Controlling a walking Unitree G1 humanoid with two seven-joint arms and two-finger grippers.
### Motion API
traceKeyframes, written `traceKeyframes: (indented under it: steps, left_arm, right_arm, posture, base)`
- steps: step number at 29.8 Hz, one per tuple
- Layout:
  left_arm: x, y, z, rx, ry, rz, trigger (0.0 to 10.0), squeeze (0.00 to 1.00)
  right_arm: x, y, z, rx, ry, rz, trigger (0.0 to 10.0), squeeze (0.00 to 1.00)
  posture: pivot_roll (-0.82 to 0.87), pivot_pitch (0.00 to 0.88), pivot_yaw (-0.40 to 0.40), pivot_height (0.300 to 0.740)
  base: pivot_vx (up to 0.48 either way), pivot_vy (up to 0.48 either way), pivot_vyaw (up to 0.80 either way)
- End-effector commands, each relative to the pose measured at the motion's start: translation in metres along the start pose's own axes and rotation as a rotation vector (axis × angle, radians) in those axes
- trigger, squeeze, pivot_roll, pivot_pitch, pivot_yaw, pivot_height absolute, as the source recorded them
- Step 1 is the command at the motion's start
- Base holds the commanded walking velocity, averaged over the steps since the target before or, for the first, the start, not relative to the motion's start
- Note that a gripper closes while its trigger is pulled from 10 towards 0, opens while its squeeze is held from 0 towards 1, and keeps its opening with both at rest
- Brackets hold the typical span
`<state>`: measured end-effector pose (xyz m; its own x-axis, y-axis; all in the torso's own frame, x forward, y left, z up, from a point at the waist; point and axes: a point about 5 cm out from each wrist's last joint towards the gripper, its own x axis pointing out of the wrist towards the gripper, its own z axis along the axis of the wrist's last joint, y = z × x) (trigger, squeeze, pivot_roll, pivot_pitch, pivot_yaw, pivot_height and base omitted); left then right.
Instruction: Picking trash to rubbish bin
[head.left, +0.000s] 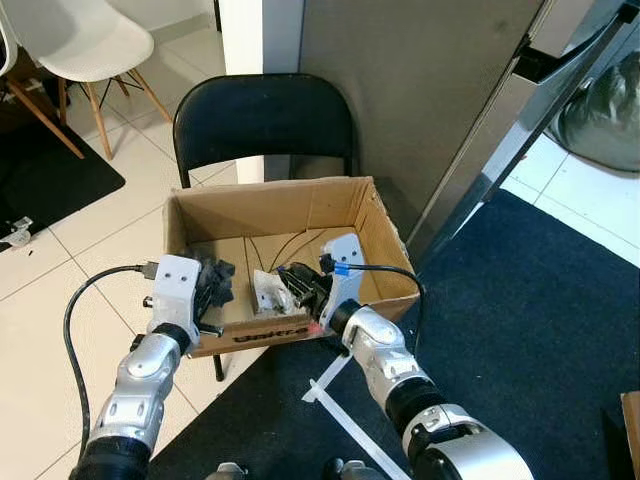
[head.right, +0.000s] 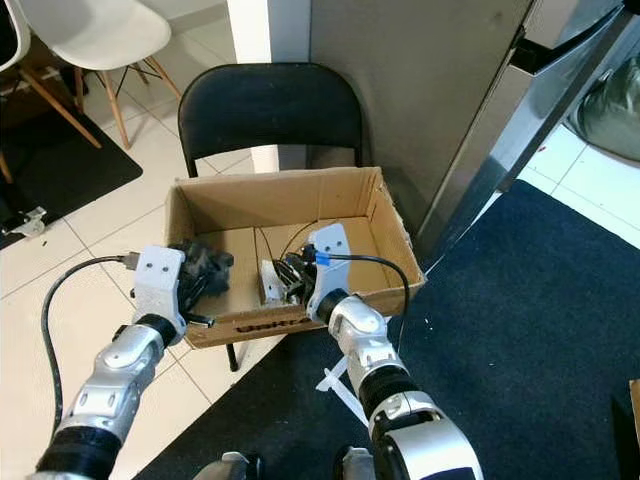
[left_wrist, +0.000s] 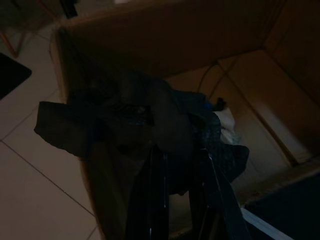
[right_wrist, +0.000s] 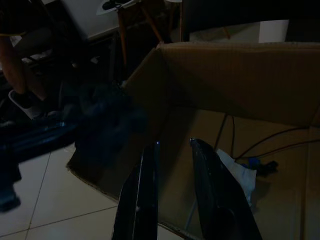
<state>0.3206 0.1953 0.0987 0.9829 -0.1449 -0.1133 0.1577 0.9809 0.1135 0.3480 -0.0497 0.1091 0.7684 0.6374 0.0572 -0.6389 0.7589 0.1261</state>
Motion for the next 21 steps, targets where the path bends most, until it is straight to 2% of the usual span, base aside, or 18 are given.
traceKeyframes:
  steps: [1,9,15,20,21]
  left_arm:
    - [-0.002,0.002,-0.008,0.01,0.026,-0.012,10.0,0.0]
    - [0.01,-0.013,0.0,-0.018,0.0,-0.106,10.0,0.0]
    - [0.01,-0.018,-0.001,-0.012,-0.011,-0.117,10.0,0.0]
    - [0.01,-0.016,-0.002,-0.02,-0.017,-0.104,10.0,0.0]
    - [0.01,-0.015,-0.001,-0.034,-0.024,-0.106,10.0,1.0]
  right_arm:
    - [-0.003,0.0,-0.007,0.003,0.021,-0.002,10.0,0.0]
    - [-0.004,0.0,-0.007,0.008,0.013,-0.003,10.0,0.0]
    - [-0.002,0.0,-0.005,0.007,0.007,-0.005,10.0,0.0]
    - [-0.002,0.0,-0.005,0.008,0.002,-0.006,10.0,0.0]
    - [-0.002,0.0,-0.005,0.009,0.002,-0.007,10.0,0.0]
  posture:
    - [0.01,0.263,-0.041,0.74]
    - [0.01,0.261,-0.041,0.74]
    - [0.01,0.258,-0.042,0.74]
    - [0.01,0.254,-0.042,0.74]
    - [0.01,0.252,-0.041,0.74]
  base:
    - [0.0,0.0,0.0]
    - [0.0,0.0,0.0]
    - [0.0,0.0,0.0]
    - [0.0,0.0,0.0]
    - [0.0,0.0,0.0]
